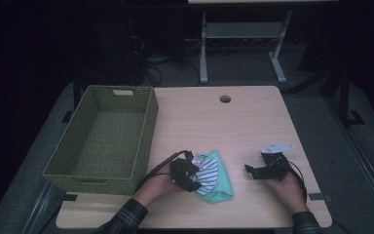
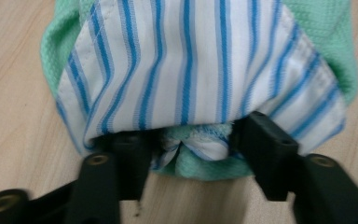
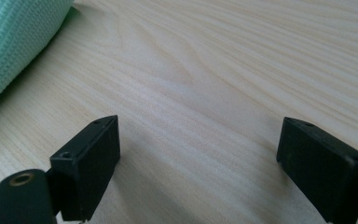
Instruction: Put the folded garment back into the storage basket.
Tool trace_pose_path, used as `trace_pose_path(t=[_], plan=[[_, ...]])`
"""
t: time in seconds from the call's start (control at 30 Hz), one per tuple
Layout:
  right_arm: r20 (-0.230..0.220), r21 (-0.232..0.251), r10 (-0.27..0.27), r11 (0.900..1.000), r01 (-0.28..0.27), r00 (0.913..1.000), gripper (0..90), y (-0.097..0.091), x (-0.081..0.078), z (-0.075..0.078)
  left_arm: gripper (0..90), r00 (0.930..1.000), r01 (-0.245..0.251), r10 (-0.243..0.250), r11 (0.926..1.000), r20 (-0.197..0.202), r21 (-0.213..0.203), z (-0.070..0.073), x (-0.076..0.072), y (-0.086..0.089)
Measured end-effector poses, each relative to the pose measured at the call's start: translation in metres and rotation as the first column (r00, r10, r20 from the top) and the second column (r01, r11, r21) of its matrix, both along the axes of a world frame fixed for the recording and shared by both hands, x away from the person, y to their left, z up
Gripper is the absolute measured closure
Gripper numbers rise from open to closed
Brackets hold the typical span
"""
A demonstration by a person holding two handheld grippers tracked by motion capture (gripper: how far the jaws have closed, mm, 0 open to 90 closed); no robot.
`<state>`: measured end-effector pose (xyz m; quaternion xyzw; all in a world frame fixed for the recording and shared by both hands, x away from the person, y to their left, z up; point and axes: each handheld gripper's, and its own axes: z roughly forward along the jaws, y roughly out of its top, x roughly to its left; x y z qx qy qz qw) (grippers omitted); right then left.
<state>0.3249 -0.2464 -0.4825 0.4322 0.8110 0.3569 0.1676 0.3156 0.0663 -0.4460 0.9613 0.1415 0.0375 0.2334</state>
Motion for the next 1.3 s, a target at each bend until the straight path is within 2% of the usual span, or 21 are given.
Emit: trace_pose_path(t=[0.1, 0.23, 0.37, 0.5, 0.6, 0.8, 0.93, 1.3], plan=[[0.000, 0.000, 0.000, 1.0000, 0.000, 1.0000, 12.7, 0.000, 0.000, 0.000, 53.9, 1.0000, -0.002, 0.002, 0.9999, -0.007, 0.012, 0.001, 0.001, -0.001], [-0.001, 0.000, 0.000, 1.0000, 0.000, 1.0000, 12.7, 0.000, 0.000, 0.000, 67.9, 0.9995, -0.019, 0.019, 0.9998, -0.027, 0.004, 0.002, 0.004, -0.001], [-0.001, 0.000, -0.002, 1.0000, 0.002, 1.0000, 12.7, 0.000, 0.000, 0.000, 72.4, 0.9990, -0.026, 0.026, 0.9997, -0.037, 0.000, 0.003, 0.007, 0.001], [-0.005, 0.002, -0.005, 1.0000, 0.005, 1.0000, 12.7, 0.000, 0.000, 0.000, 74.4, 0.9987, -0.039, 0.039, 0.9992, -0.034, 0.001, 0.003, 0.005, -0.001], [-0.002, 0.000, -0.004, 1.0000, 0.004, 1.0000, 12.7, 0.000, 0.000, 0.000, 75.0, 0.9967, -0.059, 0.057, 0.9980, -0.058, -0.024, 0.002, 0.006, 0.000], [-0.004, 0.001, -0.007, 1.0000, 0.007, 1.0000, 12.7, 0.000, 0.000, 0.000, 75.5, 0.9940, -0.070, 0.066, 0.9968, -0.087, -0.039, 0.005, 0.009, 0.003], [-0.004, 0.002, -0.007, 1.0000, 0.007, 1.0000, 12.7, 0.001, 0.000, 0.000, 75.8, 0.9918, -0.083, 0.076, 0.9940, -0.103, -0.071, 0.011, 0.009, 0.005], [-0.003, 0.002, -0.008, 1.0000, 0.008, 1.0000, 12.7, 0.001, 0.000, 0.000, 75.6, 0.9892, -0.099, 0.084, 0.9873, -0.120, -0.125, 0.026, 0.009, 0.010]])
